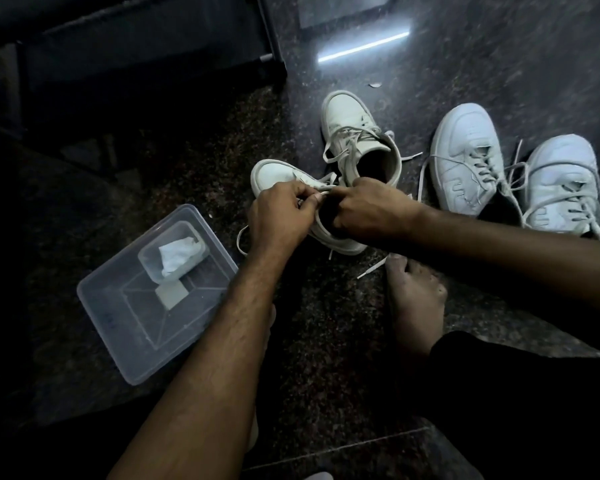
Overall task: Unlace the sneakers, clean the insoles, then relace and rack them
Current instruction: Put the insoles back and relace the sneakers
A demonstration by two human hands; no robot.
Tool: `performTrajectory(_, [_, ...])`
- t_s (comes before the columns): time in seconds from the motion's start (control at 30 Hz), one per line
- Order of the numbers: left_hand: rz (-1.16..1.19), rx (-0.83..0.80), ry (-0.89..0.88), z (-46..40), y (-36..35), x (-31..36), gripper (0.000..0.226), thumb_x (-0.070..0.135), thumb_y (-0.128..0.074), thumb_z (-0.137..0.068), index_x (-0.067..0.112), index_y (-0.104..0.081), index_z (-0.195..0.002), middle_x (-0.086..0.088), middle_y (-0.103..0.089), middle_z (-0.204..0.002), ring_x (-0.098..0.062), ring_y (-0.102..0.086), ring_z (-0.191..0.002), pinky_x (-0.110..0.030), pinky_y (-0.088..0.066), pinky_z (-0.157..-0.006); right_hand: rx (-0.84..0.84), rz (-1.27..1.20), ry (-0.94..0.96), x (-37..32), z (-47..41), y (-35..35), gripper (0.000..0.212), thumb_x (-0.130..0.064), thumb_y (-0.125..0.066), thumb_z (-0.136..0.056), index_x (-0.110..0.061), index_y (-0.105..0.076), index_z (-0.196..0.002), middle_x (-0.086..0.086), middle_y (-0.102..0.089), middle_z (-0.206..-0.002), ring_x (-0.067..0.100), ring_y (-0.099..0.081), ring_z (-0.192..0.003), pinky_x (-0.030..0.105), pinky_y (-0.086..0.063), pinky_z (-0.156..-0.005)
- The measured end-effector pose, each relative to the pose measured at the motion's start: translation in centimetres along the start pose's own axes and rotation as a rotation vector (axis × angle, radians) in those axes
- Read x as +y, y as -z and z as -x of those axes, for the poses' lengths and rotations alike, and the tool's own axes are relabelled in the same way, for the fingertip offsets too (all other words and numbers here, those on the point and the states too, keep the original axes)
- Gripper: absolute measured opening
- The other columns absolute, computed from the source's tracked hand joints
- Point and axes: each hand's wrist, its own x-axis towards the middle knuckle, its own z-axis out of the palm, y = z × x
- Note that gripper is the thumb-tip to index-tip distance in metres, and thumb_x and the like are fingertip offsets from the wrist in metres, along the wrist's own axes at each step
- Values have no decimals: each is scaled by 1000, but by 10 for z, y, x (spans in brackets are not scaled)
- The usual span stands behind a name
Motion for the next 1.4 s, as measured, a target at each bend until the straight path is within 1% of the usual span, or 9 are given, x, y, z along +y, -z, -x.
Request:
performTrajectory(0.1, [-10,-8,-16,2,-6,0,21,48,-67,-89,33,-76,-100,0,-74,-83,-25,-69,-85,-33,-51,-71,-74,-55,-48,-2,6,9,27,-23,-38,-100,-22,-64,-106,-1,-67,-106,21,-54,-116,33,-42,-78])
performTrajectory(0.2, [-28,-7,-31,2,-9,3,22,48,-65,-90,32,-76,-102,-1,-75,-89,-27,-68,-89,-33,-48,-70,-133,-60,-88,-3,11,13,25,-19,-39,-99,-22,-63,-107,-2,-67,-108,23,-59,-113,34,-49,-80])
performTrajectory(0.3, [-16,-18,-27,0,-8,0,21,48,-66,-89,32,-76,-100,0,-75,-87,-26,-68,-88,-31,-44,-68,-57,-78,-87,-7,7,13,39,-14,-25,-91,-18,-62,-103,1,-68,-105,26,-64,-105,35,-50,-71])
performTrajectory(0.43, [12,-15,-35,1,-7,-1,20,47,-67,-89,32,-77,-99,2,-75,-85,-23,-68,-85,-30,-44,-67,-172,-88,-103,-11,1,7,31,-15,-35,-97,-11,-57,-118,3,-65,-113,27,-64,-103,33,-45,-59])
performTrajectory(0.7, [6,-30,-24,3,-5,1,20,46,-66,-90,33,-76,-100,2,-74,-84,-23,-68,-85,-32,-47,-69,-388,-14,-187,-19,-18,17,33,-19,-40,-103,-12,-56,-131,1,-61,-132,24,-59,-120,32,-44,-77])
performTrajectory(0.9, [31,-21,-29,4,-6,0,19,46,-67,-89,33,-77,-99,4,-72,-79,-22,-68,-83,-32,-48,-68,-296,35,-151,-17,-17,13,35,-17,-35,-104,-10,-52,-133,3,-60,-133,26,-58,-121,32,-37,-74])
performTrajectory(1.07, [23,-30,-23,3,-7,-1,20,47,-66,-90,33,-76,-100,11,-53,-64,-22,-67,-81,-29,-42,-65,-179,-53,-176,-17,-8,1,34,-19,-31,-103,-16,-54,-128,3,-61,-125,28,-64,-108,33,-40,-64])
performTrajectory(1.2, [6,-29,-34,2,-8,-2,20,47,-65,-90,33,-75,-100,13,-52,-61,-22,-67,-82,-29,-41,-65,-269,-120,-237,-6,-3,10,33,-21,-32,-103,-11,-57,-122,8,-64,-118,32,-65,-107,33,-42,-68])
performTrajectory(1.4, [7,-28,-46,3,-4,0,19,46,-65,-91,33,-75,-100,10,-60,-69,-21,-67,-82,-28,-38,-65,-235,-71,-262,-16,-23,5,35,-19,-32,-103,-8,-59,-122,7,-68,-117,30,-66,-107,33,-41,-70])
